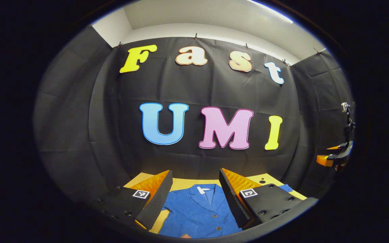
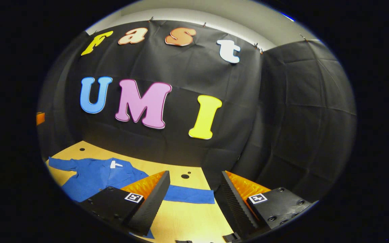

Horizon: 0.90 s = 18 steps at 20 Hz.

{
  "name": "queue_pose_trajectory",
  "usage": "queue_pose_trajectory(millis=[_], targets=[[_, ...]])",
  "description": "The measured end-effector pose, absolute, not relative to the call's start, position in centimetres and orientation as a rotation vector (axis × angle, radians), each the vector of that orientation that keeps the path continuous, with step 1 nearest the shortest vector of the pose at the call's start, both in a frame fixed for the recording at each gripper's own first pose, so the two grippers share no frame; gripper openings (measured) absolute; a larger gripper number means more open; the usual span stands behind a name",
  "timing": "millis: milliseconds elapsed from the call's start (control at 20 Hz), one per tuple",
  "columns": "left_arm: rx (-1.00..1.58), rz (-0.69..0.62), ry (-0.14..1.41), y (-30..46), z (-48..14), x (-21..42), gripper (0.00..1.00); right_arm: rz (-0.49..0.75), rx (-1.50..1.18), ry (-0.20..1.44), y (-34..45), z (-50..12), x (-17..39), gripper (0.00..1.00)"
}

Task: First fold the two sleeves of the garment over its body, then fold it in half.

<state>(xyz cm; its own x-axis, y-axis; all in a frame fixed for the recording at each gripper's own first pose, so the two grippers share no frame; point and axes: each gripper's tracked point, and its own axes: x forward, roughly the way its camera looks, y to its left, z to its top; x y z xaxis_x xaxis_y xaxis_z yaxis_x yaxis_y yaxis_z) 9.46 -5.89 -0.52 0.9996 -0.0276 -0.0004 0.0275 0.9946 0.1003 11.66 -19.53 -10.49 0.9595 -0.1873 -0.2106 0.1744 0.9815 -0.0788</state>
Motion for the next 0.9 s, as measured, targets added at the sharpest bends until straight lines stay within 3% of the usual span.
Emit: queue_pose_trajectory(millis=[350,800,850,900], targets=[[0.092,0.05,0.052,-10.4,-1.6,13.7,0.79,-0.172,0.065,0.482,-27.2,-25.7,20.3,0.96],[0.128,0.163,0.101,-13.7,-2.9,15.5,0.8,-0.153,0.323,0.82,-31.9,-42.8,25.9,0.97],[0.138,0.165,0.104,-14.0,-3.0,15.6,0.8,-0.144,0.357,0.847,-31.8,-43.9,26.3,0.89],[0.145,0.167,0.111,-14.4,-3.3,15.7,0.8,-0.147,0.361,0.865,-32.1,-44.7,26.4,0.98]])
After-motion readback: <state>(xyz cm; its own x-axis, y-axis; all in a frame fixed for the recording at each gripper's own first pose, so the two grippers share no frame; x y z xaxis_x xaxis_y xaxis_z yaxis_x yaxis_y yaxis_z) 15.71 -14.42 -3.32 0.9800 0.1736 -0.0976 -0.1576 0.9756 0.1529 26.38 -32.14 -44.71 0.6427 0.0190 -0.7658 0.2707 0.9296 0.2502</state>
